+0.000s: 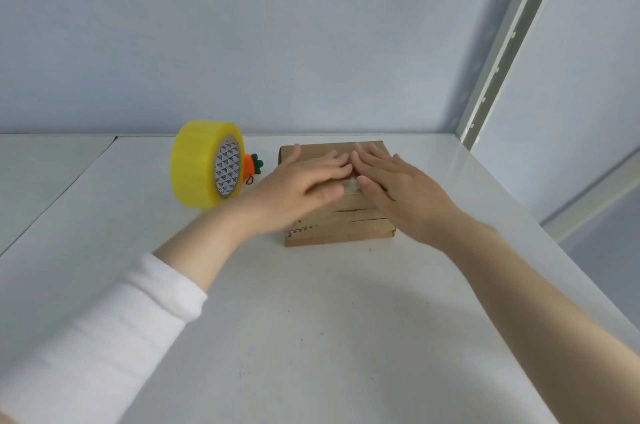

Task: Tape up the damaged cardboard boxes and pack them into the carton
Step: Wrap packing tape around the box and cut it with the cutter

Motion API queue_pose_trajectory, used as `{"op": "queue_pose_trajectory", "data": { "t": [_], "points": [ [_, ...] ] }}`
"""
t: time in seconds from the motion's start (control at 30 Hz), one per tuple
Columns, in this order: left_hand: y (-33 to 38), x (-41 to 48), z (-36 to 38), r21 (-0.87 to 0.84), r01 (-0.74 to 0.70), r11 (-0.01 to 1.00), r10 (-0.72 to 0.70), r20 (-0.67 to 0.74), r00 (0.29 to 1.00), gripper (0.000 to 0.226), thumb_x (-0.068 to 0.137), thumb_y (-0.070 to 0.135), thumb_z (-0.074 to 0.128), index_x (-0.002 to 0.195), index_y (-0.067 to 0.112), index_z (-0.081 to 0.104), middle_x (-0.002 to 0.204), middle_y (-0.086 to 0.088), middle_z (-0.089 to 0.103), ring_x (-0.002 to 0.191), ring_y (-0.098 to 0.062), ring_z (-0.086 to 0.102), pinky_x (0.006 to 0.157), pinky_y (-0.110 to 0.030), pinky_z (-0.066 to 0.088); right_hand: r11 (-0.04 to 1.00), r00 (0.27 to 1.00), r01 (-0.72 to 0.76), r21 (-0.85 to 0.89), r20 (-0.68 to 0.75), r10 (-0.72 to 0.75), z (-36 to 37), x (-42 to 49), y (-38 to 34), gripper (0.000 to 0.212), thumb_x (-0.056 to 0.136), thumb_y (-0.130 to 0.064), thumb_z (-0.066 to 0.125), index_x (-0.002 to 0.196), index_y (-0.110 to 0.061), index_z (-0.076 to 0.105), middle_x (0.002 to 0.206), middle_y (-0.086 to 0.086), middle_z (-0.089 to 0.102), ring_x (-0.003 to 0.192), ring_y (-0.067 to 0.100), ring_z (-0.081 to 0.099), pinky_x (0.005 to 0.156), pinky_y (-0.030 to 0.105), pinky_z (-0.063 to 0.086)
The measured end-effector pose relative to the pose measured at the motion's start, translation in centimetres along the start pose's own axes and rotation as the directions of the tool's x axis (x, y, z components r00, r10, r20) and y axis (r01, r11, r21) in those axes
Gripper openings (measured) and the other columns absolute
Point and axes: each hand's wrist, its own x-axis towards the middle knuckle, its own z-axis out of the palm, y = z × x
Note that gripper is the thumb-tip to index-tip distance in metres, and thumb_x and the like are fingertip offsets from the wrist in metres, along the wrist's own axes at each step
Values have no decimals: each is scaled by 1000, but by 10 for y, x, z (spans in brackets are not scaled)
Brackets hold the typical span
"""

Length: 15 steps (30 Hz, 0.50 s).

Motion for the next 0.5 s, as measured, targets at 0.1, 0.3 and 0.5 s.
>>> {"op": "queue_pose_trajectory", "data": {
  "t": [0.1, 0.3, 0.5],
  "points": [
    [3, 14, -30, -328, 135, 935, -162, -57, 985, 63, 88, 62, 29, 144, 32, 33, 153, 18, 21, 138, 8, 15, 110, -13, 15, 996, 996, -85, 32, 24, 84, -21, 19, -2, 46, 102, -36, 23, 146, -24, 28, 156, -6, 22, 143, 12, 17, 112, 30, 14],
    [-6, 44, 8, 372, 312, 874, -300, -91, 949, 50, 103, 33, 13, 151, 24, 4, 159, 1, -4, 146, -15, -7, 115, -42, -9, 980, 975, -118, -157, 169, 145, 2, 41, -6, 53, 102, -32, 15, 150, -13, 3, 159, 0, -4, 145, 12, -7, 117, 32, 1],
    [-6, 52, -1, 335, 331, 882, -327, -70, 943, 50, 101, 39, 10, 150, 28, 7, 159, -2, -2, 146, -19, -8, 114, -49, -9, 988, 955, -111, -112, 263, 137, -4, 52, 4, 55, 102, -36, 13, 149, -14, -4, 158, 0, -11, 144, 13, -14, 115, 33, -3]
  ]
}}
